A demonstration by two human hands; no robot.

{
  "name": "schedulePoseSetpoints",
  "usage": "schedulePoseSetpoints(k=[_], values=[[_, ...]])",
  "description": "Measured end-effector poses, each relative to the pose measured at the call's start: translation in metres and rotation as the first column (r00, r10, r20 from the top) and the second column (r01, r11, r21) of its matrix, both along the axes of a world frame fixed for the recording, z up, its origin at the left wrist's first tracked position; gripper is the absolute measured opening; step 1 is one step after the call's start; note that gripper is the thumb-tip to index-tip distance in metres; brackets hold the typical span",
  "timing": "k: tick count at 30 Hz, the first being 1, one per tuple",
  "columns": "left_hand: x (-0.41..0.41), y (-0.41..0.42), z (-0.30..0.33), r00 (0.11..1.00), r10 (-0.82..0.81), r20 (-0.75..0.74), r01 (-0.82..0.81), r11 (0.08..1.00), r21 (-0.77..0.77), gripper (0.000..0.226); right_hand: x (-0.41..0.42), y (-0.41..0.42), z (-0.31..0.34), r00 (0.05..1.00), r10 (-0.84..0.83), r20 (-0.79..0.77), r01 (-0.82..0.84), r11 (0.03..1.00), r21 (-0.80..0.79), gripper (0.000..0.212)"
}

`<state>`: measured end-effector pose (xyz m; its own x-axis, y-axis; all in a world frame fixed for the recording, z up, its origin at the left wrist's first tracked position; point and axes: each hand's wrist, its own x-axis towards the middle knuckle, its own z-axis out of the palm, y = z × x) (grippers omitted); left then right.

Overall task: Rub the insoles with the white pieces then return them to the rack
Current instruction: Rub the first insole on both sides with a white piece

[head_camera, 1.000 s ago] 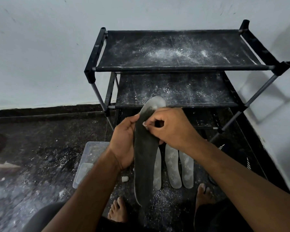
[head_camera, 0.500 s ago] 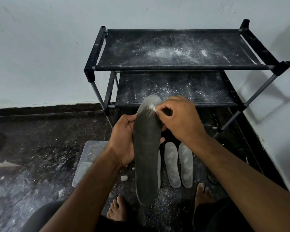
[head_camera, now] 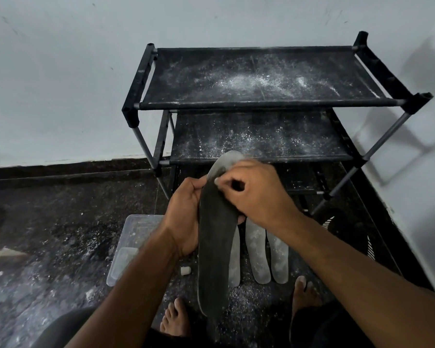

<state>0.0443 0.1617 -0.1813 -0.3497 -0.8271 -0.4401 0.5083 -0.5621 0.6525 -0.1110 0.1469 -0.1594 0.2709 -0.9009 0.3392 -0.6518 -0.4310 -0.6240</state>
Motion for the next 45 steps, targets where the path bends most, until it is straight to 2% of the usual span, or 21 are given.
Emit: schedulePoseSetpoints(k=[2,7,12,14,16,18,21,23,28,30,33,34,37,39,43,45], values=[[0.0,0.0,0.002,1.0,0.016,-0.005,-0.016,1.0,-0.018,0.046,0.0,-0.002,0.002,0.999,0.043,0.006,-0.043,0.999,0.007,0.004],[-0.001,0.001,0.005,0.999,-0.052,-0.002,0.051,0.996,-0.068,0.055,-0.015,-0.013,0.004,0.974,-0.224,0.031,0.226,0.973,-0.056,0.008],[-0.003,0.0,0.002,0.999,-0.001,-0.047,-0.003,0.996,-0.092,0.045,0.004,0.001,0.0,1.0,-0.015,-0.019,0.015,1.0,-0.007,0.009],[-0.002,0.0,0.003,0.999,-0.013,-0.052,0.008,0.995,-0.096,0.046,-0.002,-0.005,0.002,0.996,-0.085,0.036,0.086,0.996,-0.013,0.009],[-0.002,0.001,0.005,0.998,-0.047,-0.034,0.044,0.994,-0.096,0.051,-0.013,-0.013,0.002,0.969,-0.226,0.097,0.231,0.972,-0.043,0.007],[-0.002,0.001,0.005,0.998,-0.066,-0.008,0.065,0.994,-0.085,0.053,-0.015,-0.013,0.0,0.956,-0.276,0.094,0.283,0.957,-0.059,0.007],[-0.003,0.001,0.001,0.998,-0.058,-0.036,0.055,0.995,-0.078,0.047,0.0,-0.002,-0.003,0.994,-0.098,0.038,0.099,0.995,-0.029,0.007],[-0.004,0.0,0.001,0.998,-0.036,-0.043,0.032,0.995,-0.092,0.044,0.004,-0.002,-0.002,0.998,-0.03,0.058,0.029,1.0,0.01,0.007],[-0.003,0.001,0.004,0.997,-0.072,-0.006,0.071,0.994,-0.078,0.048,-0.009,-0.013,0.0,0.96,-0.245,0.131,0.256,0.964,-0.075,0.006],[-0.003,0.001,0.001,0.997,-0.075,0.0,0.075,0.995,-0.058,0.05,-0.001,-0.006,-0.001,0.97,-0.209,0.127,0.216,0.975,-0.045,0.006],[-0.004,0.001,0.001,0.998,-0.068,-0.007,0.068,0.997,-0.045,0.048,0.008,0.002,0.001,0.982,-0.055,0.179,0.051,0.998,0.028,0.004],[-0.004,0.002,0.003,0.997,-0.076,-0.012,0.076,0.996,-0.054,0.047,0.006,0.0,0.003,0.98,-0.056,0.19,0.051,0.998,0.031,0.003],[-0.004,0.003,0.007,0.994,-0.111,-0.023,0.108,0.991,-0.085,0.049,-0.008,-0.012,0.005,0.953,-0.233,0.195,0.241,0.97,-0.016,0.005],[-0.005,0.003,0.005,0.993,-0.118,-0.004,0.117,0.99,-0.076,0.05,-0.009,-0.012,0.004,0.94,-0.283,0.19,0.294,0.955,-0.034,0.005],[-0.006,0.002,0.002,0.996,-0.087,0.022,0.087,0.996,-0.029,0.046,0.009,0.002,0.001,0.98,-0.078,0.185,0.065,0.995,0.075,0.005],[-0.005,0.003,0.001,0.995,-0.096,0.027,0.097,0.995,-0.033,0.048,0.004,-0.002,0.004,0.98,-0.103,0.171,0.093,0.993,0.065,0.006]])
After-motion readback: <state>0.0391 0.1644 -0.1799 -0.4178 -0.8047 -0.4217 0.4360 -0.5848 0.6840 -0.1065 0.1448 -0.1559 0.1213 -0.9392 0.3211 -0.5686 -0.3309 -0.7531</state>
